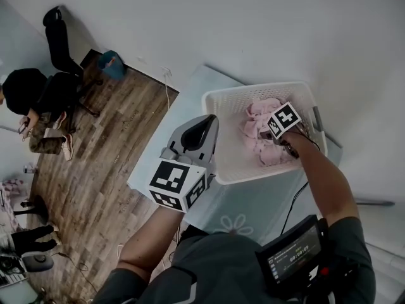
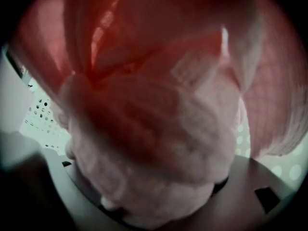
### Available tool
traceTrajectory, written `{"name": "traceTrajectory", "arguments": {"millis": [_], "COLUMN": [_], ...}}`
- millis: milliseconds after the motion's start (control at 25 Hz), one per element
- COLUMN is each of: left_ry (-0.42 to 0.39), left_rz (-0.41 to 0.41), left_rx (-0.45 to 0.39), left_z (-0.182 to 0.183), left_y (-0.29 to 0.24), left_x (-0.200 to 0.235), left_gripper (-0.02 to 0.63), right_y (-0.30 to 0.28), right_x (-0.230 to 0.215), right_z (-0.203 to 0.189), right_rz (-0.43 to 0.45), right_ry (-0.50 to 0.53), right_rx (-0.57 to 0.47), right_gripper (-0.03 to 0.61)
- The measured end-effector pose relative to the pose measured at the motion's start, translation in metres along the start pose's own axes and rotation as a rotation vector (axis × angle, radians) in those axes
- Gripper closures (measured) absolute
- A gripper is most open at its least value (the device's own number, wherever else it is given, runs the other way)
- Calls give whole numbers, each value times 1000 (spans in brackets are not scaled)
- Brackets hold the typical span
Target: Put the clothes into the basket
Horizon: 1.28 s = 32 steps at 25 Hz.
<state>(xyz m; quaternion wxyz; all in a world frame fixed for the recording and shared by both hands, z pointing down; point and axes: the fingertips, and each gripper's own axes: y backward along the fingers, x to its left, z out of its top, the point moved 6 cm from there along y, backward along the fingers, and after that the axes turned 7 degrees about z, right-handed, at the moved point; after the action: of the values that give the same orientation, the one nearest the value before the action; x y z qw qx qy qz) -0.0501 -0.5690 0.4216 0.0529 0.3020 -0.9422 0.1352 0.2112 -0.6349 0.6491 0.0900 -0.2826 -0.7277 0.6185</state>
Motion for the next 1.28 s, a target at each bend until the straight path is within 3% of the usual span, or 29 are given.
{"name": "traceTrajectory", "arguments": {"millis": [320, 520, 720, 920, 1120, 1280], "left_ry": [17, 14, -19, -25, -16, -22], "left_rz": [24, 21, 40, 43, 45, 39], "left_rx": [1, -7, -19, -45, -58, -71], "left_z": [-11, 11, 7, 19, 4, 11], "left_y": [0, 23, 27, 39, 38, 54], "left_x": [4, 6, 3, -2, -6, -19], "left_gripper": [604, 604, 605, 604, 604, 605], "right_y": [-20, 3, 5, 27, 43, 90], "right_x": [-7, 8, 5, 12, 9, 24], "right_z": [-2, 1, -2, 1, 6, 13], "right_rz": [10, 4, -10, -8, -12, -58], "right_ry": [-21, -33, -38, -20, 26, 56], "right_rx": [22, 20, -16, -21, -100, -201], "right_gripper": [227, 209, 156, 147, 149, 149]}}
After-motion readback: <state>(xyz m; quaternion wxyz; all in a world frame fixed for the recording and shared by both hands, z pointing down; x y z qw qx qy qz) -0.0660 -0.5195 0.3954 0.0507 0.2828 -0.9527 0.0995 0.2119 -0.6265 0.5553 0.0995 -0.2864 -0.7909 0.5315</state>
